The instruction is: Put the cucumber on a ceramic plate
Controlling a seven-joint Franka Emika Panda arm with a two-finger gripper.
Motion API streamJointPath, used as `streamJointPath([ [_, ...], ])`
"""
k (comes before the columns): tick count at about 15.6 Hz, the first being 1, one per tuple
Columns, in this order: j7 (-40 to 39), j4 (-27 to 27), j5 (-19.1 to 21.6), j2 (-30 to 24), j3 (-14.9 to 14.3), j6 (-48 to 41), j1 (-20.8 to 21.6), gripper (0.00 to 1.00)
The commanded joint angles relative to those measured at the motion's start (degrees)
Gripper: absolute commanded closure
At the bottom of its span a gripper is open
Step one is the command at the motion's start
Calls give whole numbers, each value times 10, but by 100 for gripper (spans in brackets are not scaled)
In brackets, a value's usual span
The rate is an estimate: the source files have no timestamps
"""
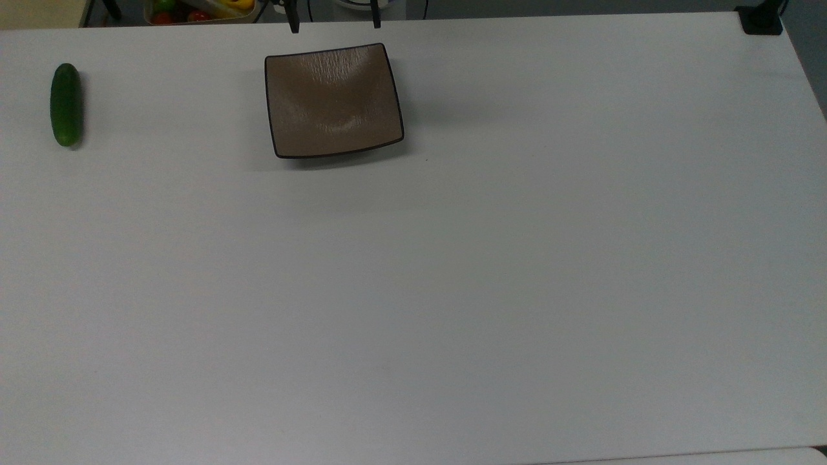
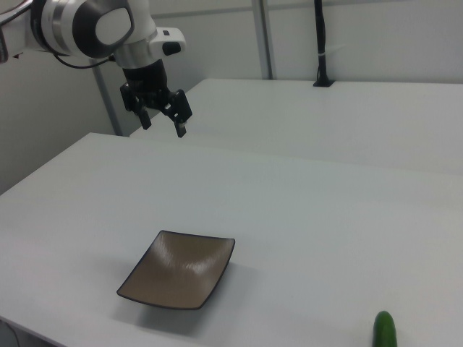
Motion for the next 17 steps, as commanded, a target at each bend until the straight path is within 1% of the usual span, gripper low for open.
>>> streamJointPath([
  [1,-9,-12,7,-11,-4,7,1,0],
  [15,-14,-14,9,-20,-2,0,0,0],
  [16,-17,-12,10,-22,-4,-21,-2,0],
  [17,-41,-12,11,-22,-6,-46,-3,0],
])
